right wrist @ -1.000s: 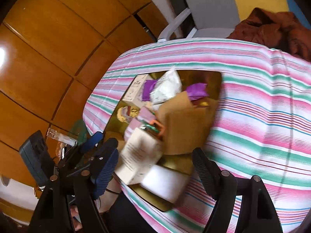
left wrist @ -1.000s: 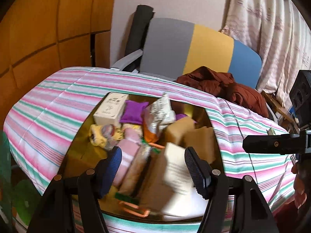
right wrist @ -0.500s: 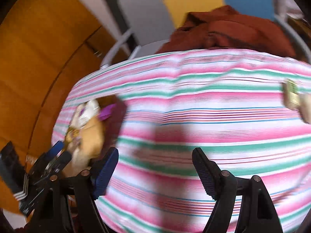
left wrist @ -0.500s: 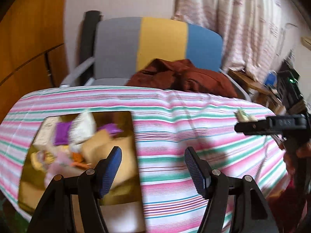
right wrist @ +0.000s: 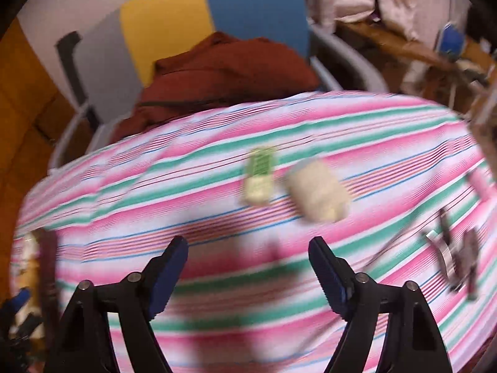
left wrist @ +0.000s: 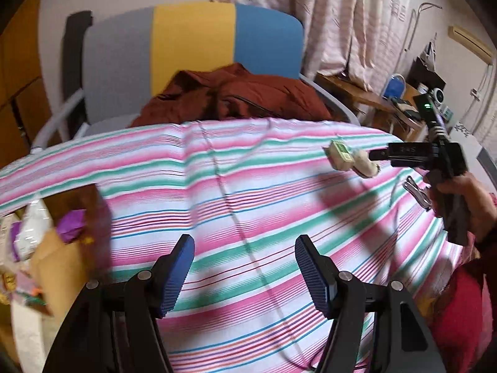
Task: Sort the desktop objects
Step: 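Grasp the green tea box with the left tool while the right tool grasps the beige sock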
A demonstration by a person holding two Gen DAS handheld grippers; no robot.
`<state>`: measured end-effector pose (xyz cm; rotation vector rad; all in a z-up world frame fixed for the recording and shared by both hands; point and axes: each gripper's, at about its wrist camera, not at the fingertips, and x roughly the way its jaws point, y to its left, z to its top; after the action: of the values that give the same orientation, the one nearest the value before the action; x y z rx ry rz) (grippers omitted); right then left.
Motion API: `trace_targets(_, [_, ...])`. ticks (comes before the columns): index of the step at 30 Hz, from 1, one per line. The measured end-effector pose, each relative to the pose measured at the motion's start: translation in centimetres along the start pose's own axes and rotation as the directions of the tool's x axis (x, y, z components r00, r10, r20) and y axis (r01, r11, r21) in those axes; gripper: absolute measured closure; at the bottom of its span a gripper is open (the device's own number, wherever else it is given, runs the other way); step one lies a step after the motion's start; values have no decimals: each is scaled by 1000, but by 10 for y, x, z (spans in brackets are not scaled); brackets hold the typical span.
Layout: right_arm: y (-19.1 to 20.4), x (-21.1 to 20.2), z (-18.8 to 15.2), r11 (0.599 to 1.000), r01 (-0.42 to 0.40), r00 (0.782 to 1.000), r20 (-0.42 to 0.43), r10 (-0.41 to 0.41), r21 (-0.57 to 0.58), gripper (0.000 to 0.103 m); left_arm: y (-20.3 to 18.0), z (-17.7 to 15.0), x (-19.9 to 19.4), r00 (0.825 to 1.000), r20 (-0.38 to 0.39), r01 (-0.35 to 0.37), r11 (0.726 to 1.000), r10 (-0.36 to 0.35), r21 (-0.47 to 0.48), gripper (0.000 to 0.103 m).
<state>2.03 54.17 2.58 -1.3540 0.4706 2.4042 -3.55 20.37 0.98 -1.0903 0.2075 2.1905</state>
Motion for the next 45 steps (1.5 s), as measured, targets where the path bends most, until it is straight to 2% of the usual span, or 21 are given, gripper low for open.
trace_targets(2, [-17, 18, 8, 999, 38, 999, -13, -37, 12, 21, -9, 5, 12, 999, -17, 27, 1000, -27, 7, 35])
trace_targets(6, [-40, 50, 18, 998, 22, 999, -49, -20, 54, 21, -32, 26, 42, 996, -48, 81, 995, -78, 52, 35])
trace_targets(10, [-49, 71, 24, 998, 50, 996, -82, -47, 26, 21, -53, 51, 76, 988, -86, 135, 989, -130, 63, 35])
trace_targets(13, [-58, 75, 26, 998, 35, 996, -83, -31, 46, 25, -73, 68, 101, 985, -97, 148, 985, -140, 83, 35])
trace_targets(15, [-66, 74, 25, 996, 28, 996, -86, -20, 88, 33, -89, 80, 118, 983, -112, 154, 983, -142, 102, 35])
trace_targets(19, [-77, 69, 24, 986, -15, 996, -81, 29, 166, 38, -126, 104, 158, 969, -171, 202, 970, -178, 132, 35])
trace_targets(22, [-82, 66, 24, 975, -44, 995, -81, 63, 216, 39, -148, 115, 187, 957, -225, 218, 965, -182, 148, 35])
trace_targets(25, [-85, 65, 24, 973, -39, 994, -86, 60, 229, 39, -167, 122, 212, 953, -258, 210, 961, -159, 183, 35])
trace_targets(30, [-83, 65, 24, 974, -23, 995, -94, 45, 226, 39, -180, 135, 244, 945, -273, 226, 964, -181, 142, 35])
trace_targets(31, [-84, 65, 24, 972, -21, 995, -94, 44, 235, 39, -183, 136, 248, 944, -277, 225, 963, -177, 152, 35])
trace_targets(33, [-88, 67, 26, 967, -21, 995, -94, 46, 253, 39, -188, 135, 259, 951, -284, 181, 965, -123, 188, 35])
trace_targets(36, [-90, 66, 25, 964, -22, 995, -89, 47, 263, 39, -187, 130, 267, 952, -285, 173, 966, -115, 190, 45])
trace_targets(38, [-87, 65, 26, 968, -17, 995, -87, 40, 252, 39, -176, 127, 264, 961, -251, 163, 974, -121, 156, 67])
trace_targets(41, [-85, 63, 26, 970, -23, 996, -79, 43, 240, 39, -156, 122, 256, 956, -240, 200, 973, -168, 118, 70])
trace_targets(45, [-80, 63, 26, 976, -35, 996, -75, 52, 215, 39, -135, 108, 239, 965, -216, 178, 978, -151, 110, 70])
